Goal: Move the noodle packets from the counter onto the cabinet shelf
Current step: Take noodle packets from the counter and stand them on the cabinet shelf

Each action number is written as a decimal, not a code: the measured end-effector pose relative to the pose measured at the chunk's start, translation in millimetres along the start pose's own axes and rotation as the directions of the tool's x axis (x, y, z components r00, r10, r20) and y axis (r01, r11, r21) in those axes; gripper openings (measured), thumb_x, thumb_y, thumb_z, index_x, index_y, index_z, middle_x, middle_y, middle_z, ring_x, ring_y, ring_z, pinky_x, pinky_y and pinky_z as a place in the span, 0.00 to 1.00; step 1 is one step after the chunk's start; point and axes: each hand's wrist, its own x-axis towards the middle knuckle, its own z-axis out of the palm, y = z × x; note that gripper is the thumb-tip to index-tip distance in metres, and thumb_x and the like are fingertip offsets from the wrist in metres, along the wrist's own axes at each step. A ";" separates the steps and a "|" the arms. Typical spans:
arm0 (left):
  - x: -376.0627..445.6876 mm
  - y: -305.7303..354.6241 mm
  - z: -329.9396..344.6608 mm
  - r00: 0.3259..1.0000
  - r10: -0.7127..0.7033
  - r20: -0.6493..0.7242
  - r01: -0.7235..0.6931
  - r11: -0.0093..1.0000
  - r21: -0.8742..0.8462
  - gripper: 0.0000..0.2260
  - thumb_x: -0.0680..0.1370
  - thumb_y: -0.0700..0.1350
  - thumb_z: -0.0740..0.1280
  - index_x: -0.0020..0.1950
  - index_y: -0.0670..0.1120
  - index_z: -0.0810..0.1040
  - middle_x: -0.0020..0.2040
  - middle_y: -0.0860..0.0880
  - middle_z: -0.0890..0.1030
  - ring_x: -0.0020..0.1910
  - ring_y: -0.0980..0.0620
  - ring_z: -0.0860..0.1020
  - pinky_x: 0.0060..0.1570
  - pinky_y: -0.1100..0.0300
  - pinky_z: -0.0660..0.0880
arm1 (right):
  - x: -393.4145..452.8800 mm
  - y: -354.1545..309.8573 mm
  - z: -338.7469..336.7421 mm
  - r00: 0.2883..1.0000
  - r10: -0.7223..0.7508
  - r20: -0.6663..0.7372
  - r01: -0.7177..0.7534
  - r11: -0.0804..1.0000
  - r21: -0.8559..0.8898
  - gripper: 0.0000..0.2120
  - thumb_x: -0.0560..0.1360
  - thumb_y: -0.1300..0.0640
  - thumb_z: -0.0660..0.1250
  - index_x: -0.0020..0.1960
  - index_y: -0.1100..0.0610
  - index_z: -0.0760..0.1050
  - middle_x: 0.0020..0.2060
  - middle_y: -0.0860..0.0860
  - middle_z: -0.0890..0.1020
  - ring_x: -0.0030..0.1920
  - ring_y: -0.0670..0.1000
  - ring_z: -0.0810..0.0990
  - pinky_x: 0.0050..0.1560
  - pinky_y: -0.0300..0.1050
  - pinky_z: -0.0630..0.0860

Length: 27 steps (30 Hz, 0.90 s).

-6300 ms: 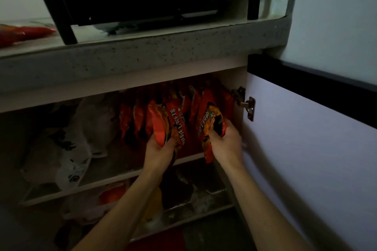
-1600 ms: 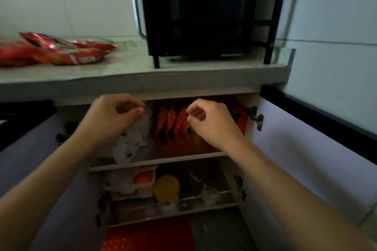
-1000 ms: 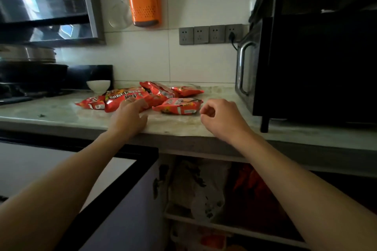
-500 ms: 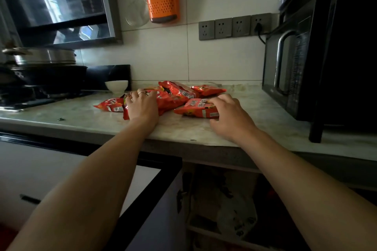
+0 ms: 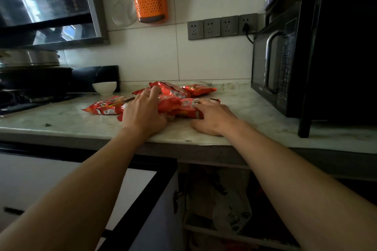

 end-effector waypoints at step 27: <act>-59.5 49.0 -44.6 0.986 0.166 0.000 -0.165 0.983 -0.084 0.30 0.75 0.47 0.71 0.75 0.49 0.64 0.73 0.45 0.70 0.72 0.42 0.67 0.66 0.44 0.67 | -167.0 3.0 -59.7 0.967 -0.133 -0.217 0.052 0.937 -0.344 0.26 0.75 0.55 0.67 0.69 0.56 0.62 0.61 0.56 0.74 0.57 0.59 0.78 0.42 0.49 0.73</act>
